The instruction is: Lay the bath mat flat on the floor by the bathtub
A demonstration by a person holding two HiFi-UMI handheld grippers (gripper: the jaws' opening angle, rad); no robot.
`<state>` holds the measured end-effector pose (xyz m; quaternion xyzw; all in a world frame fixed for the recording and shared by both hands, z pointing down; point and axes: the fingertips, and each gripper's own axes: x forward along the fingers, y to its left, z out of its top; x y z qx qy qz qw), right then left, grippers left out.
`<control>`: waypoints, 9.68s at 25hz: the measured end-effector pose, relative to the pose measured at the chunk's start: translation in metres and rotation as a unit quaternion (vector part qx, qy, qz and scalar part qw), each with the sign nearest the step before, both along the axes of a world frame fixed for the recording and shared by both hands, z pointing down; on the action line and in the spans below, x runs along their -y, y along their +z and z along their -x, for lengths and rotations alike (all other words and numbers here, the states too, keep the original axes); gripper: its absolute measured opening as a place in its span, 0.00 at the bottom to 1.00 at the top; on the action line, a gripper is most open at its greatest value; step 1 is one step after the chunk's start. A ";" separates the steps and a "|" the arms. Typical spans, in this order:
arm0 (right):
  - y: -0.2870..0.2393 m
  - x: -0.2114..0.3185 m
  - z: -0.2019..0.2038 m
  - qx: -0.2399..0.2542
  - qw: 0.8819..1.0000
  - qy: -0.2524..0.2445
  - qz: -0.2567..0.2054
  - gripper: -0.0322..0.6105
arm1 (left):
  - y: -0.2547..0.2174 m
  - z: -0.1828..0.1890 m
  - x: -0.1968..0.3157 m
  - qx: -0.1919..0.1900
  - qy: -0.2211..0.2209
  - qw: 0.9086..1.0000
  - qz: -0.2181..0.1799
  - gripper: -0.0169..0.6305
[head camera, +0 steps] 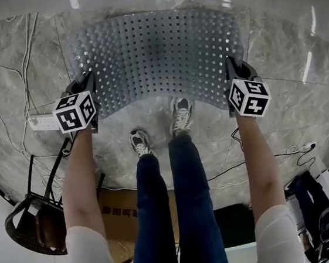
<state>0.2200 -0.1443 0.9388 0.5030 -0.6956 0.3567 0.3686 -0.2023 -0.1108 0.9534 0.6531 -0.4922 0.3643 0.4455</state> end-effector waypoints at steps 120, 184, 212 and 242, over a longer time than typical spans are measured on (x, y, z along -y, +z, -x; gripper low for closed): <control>0.018 -0.047 0.018 -0.020 0.990 0.096 0.102 0.10 | -0.006 0.034 -0.022 0.086 -0.054 0.993 0.054 0.10; -0.560 -0.137 0.161 0.115 0.981 0.080 -0.134 0.10 | -0.567 -0.015 -0.091 -0.064 0.015 0.973 -0.222 0.09; -0.746 -0.196 0.128 0.152 0.944 -0.008 -0.294 0.10 | -0.769 -0.088 -0.156 -0.113 0.063 0.910 -0.393 0.09; -0.813 -0.230 0.129 0.171 0.920 -0.056 -0.348 0.10 | -0.836 -0.088 -0.196 -0.132 0.069 0.879 -0.453 0.09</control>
